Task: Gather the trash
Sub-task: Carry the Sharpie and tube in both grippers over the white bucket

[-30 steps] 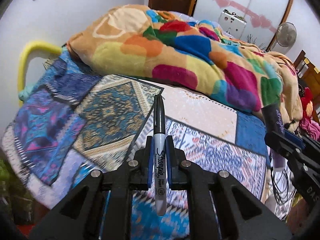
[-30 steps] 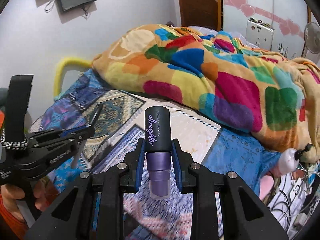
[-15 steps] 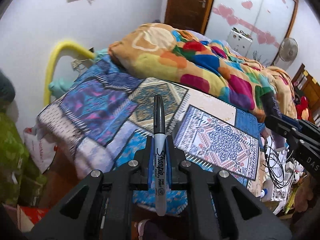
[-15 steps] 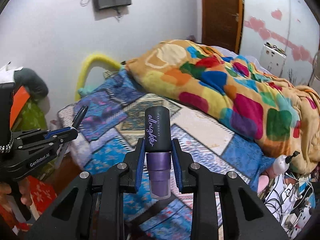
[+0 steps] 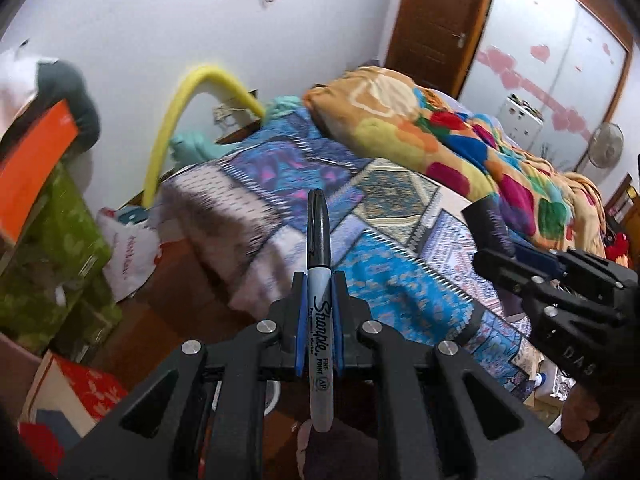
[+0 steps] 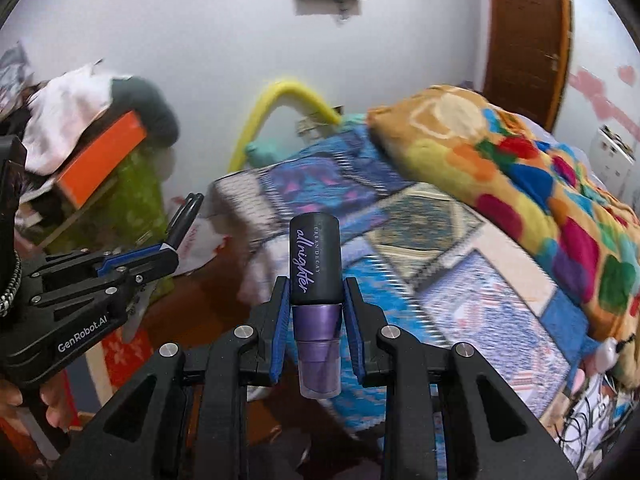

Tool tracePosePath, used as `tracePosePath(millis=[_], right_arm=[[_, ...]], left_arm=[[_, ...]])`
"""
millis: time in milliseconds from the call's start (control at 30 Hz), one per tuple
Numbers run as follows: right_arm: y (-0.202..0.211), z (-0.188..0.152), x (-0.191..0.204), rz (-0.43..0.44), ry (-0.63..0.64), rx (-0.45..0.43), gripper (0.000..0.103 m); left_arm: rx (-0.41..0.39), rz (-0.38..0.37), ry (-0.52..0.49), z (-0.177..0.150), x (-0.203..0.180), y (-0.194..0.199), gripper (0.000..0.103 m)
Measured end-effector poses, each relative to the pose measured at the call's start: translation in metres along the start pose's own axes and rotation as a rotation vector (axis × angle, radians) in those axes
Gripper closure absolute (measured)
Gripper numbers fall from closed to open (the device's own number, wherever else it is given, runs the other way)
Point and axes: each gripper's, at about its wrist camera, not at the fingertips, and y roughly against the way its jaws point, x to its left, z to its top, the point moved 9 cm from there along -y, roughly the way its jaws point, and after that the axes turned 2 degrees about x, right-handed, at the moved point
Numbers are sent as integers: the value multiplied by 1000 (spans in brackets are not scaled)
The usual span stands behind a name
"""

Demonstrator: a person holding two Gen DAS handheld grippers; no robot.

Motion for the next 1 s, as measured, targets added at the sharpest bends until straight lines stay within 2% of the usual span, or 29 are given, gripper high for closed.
tracePosePath(millis=[233,500,700,1000], right_arm=[[-30,-9,66,82,79,56,79],[-86,-34,125,159,138,183,79],[-139,-62,145,183,152,314,79],[-209,-103,151,187,152,486,79]], left_arm=[[25,58,91,-29,64,6,93],[98,87,199,-67,123,-23,93],[195,96,261,-105,154,-66,93],[351,94,337,-164,180,-138,93]])
